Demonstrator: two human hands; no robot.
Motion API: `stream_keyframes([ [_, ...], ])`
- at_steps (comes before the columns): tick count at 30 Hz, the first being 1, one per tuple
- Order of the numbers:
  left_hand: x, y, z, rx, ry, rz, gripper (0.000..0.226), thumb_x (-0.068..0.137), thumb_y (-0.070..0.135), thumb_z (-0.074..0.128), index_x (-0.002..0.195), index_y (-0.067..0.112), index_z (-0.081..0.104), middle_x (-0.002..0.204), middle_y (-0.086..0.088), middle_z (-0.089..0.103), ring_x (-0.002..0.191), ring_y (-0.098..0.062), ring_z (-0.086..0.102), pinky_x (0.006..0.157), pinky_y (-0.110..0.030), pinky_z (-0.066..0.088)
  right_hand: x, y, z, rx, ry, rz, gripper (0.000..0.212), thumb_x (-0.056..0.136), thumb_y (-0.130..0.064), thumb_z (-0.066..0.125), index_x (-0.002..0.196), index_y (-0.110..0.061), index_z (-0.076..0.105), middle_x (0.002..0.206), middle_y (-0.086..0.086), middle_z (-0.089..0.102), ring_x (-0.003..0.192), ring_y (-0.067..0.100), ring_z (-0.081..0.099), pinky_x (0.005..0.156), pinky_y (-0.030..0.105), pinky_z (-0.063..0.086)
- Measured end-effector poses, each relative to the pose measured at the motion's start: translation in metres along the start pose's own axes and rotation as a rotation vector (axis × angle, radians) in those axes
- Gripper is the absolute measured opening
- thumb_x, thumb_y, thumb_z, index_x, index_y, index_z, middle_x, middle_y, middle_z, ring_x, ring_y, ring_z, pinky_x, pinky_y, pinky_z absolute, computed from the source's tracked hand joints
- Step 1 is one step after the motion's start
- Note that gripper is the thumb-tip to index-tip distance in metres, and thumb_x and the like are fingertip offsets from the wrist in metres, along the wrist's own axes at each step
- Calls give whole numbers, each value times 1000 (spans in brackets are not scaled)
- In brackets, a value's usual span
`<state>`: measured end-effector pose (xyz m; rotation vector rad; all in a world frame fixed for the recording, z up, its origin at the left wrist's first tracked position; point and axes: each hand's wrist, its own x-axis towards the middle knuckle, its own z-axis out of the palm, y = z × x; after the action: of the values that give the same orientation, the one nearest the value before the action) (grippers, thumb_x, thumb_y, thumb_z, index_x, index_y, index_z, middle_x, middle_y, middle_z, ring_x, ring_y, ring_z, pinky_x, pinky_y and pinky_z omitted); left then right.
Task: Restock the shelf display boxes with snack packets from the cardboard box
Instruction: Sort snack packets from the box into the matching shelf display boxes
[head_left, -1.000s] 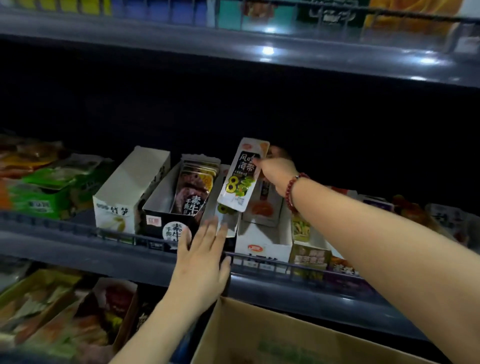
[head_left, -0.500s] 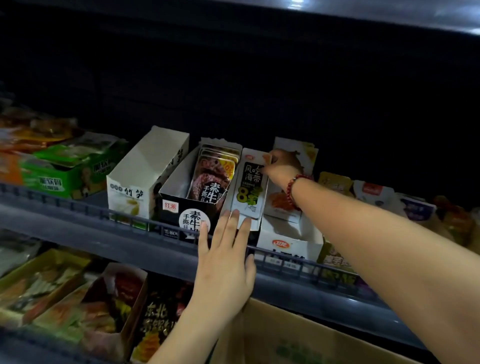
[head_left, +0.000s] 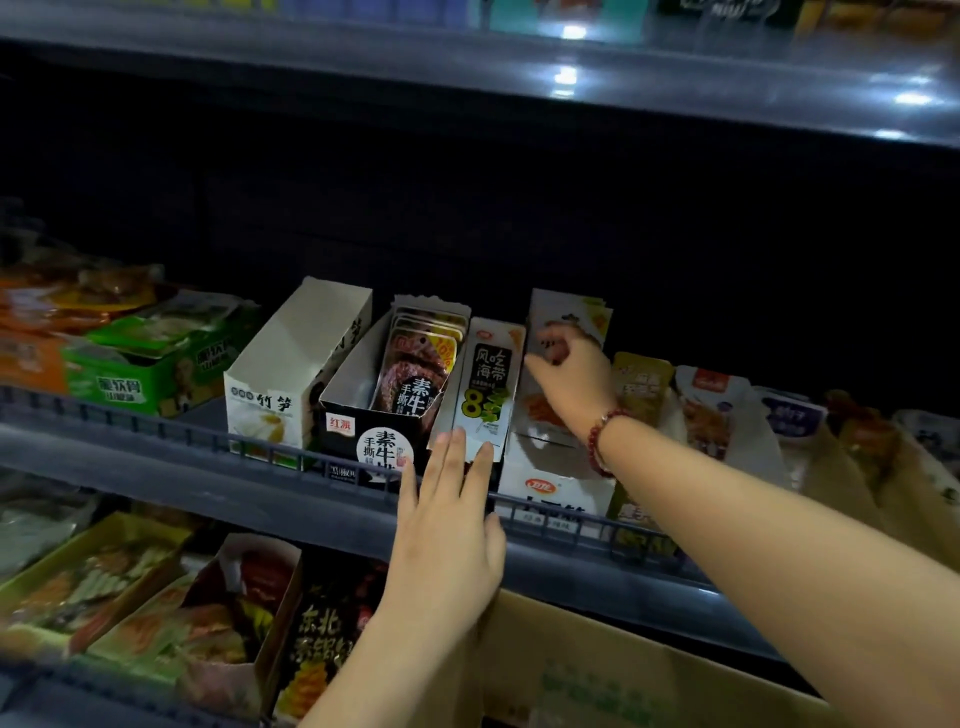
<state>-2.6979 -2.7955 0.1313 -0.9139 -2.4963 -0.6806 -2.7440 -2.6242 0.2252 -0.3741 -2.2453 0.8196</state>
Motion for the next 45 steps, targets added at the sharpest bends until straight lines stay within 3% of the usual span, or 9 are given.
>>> stream_keyframes([
  [3, -16, 21, -20, -83, -104, -26, 57, 101, 30, 35, 154, 26, 13, 162, 1, 7, 149, -14, 1, 120, -36, -2, -39, -1, -28, 68, -60, 15, 21, 91, -22, 61, 111, -25, 57, 93, -5, 54, 76, 4, 51, 59, 12, 40],
  [10, -72, 69, -47, -239, -256, 9, 46, 100, 31, 41, 145, 25, 37, 147, 8, 37, 133, -12, 38, 111, -28, 31, -156, 13, -104, 63, -286, 31, 26, 89, -15, 63, 111, -27, 55, 94, -6, 55, 76, 5, 54, 62, 10, 44],
  [16, -121, 114, -39, -289, -431, -9, 41, 99, 30, 43, 140, 23, 46, 140, 5, 44, 125, -14, 48, 106, -30, 37, -245, 42, -166, -123, -458, 14, 28, 88, -26, 63, 110, -39, 52, 103, -18, 49, 95, -3, 50, 76, 7, 39],
  [22, -162, 150, -14, -393, -652, -72, 34, 100, 30, 46, 132, 24, 53, 133, 5, 51, 96, -3, 57, 77, -10, 40, -311, 81, -228, -402, -548, 3, 29, 91, -36, 57, 120, -37, 53, 110, -19, 48, 110, 2, 40, 95, 20, 37],
  [24, -169, 161, -5, -412, -748, -84, 32, 100, 30, 47, 130, 23, 55, 132, 4, 55, 95, -4, 58, 76, -12, 45, -327, 94, -248, -474, -572, 19, 29, 92, -41, 54, 121, -38, 52, 114, -18, 49, 112, 5, 40, 97, 22, 35],
  [27, -172, 170, 8, -322, -886, -55, 33, 100, 31, 48, 131, 23, 55, 136, 1, 53, 118, -15, 54, 95, -28, 46, -349, 112, -272, -570, -558, 27, 28, 94, -47, 48, 120, -40, 51, 118, -19, 48, 116, 5, 36, 93, 22, 25],
  [30, -172, 174, 20, -267, -999, -77, 33, 100, 34, 48, 131, 26, 53, 140, 0, 49, 117, -19, 56, 96, -33, 47, -366, 128, -287, -590, -508, 66, 28, 94, -45, 49, 121, -40, 52, 124, -19, 44, 125, 6, 28, 91, 21, 13],
  [39, -169, 195, 68, -507, -1450, -168, 68, 91, 37, 63, 149, 21, 31, 152, -1, 38, 138, -18, 38, 114, -35, 34, -375, 141, -290, -328, -370, 238, 50, 91, -37, 58, 137, -37, 39, 156, -6, 6, 138, 5, -1, 116, 38, 10],
  [45, -186, 204, 100, -538, -1402, -123, 55, 83, 23, 76, 133, 21, 55, 139, 6, 51, 128, -12, 46, 102, -21, 40, -380, 142, -290, -197, -322, 345, 56, 90, -31, 60, 140, -33, 34, 155, -12, -3, 137, -2, -4, 114, 35, 13],
])
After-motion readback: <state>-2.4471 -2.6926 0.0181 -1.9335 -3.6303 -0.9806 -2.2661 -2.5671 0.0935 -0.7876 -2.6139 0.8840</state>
